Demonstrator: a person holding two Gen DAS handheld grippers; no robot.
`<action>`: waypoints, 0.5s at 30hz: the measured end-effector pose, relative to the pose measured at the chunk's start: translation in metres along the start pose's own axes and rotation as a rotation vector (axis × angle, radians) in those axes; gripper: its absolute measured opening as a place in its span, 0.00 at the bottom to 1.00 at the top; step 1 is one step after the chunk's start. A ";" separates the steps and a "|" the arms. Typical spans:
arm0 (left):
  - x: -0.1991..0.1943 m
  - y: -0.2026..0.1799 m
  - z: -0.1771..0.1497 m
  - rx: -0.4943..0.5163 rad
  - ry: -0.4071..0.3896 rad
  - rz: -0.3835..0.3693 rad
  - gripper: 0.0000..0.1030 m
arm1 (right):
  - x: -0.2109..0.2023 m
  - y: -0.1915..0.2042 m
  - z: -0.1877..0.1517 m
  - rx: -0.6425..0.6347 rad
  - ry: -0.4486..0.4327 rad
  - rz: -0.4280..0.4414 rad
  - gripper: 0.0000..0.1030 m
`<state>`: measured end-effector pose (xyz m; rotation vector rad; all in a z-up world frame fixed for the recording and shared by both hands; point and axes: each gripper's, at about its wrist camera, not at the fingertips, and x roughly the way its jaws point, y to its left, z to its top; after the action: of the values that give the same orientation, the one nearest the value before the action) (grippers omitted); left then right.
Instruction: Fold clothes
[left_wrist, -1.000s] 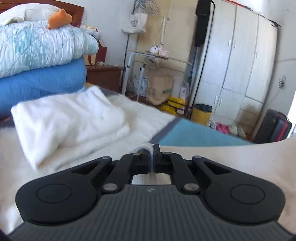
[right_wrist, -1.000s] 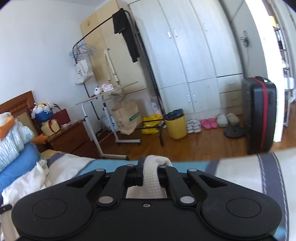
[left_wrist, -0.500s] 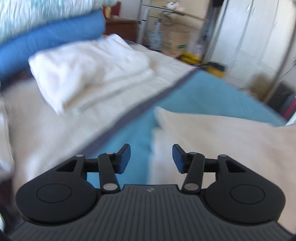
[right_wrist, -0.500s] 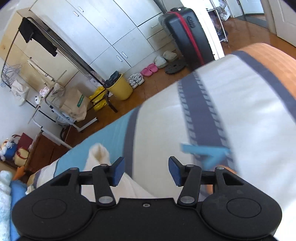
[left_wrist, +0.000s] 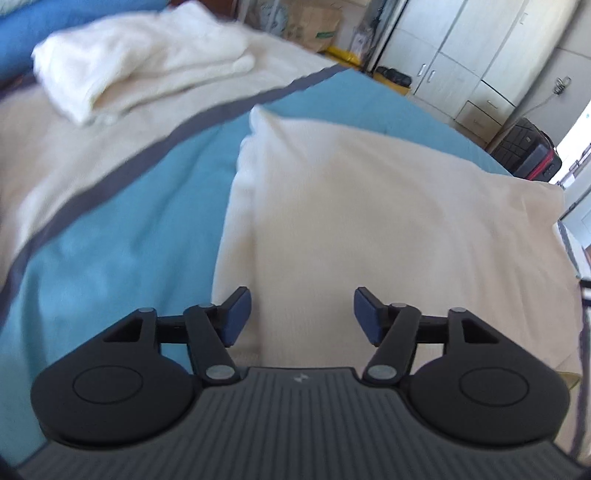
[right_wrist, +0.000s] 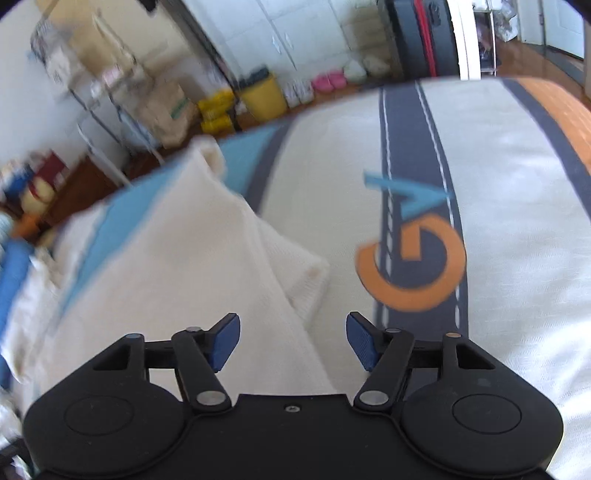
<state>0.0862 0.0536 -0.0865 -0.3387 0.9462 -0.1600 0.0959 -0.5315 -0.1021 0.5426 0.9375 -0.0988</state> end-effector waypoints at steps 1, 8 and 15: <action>0.000 0.007 -0.004 -0.043 0.018 -0.027 0.64 | 0.003 0.001 -0.003 -0.025 0.027 0.010 0.68; -0.016 0.010 -0.020 -0.098 0.037 -0.250 0.03 | -0.059 0.038 -0.014 -0.270 -0.148 0.153 0.06; -0.031 0.010 -0.023 -0.078 0.043 -0.222 0.03 | -0.098 0.007 -0.022 -0.166 -0.168 0.046 0.05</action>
<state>0.0493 0.0671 -0.0788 -0.5145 0.9572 -0.3350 0.0229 -0.5292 -0.0321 0.3952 0.7612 -0.0238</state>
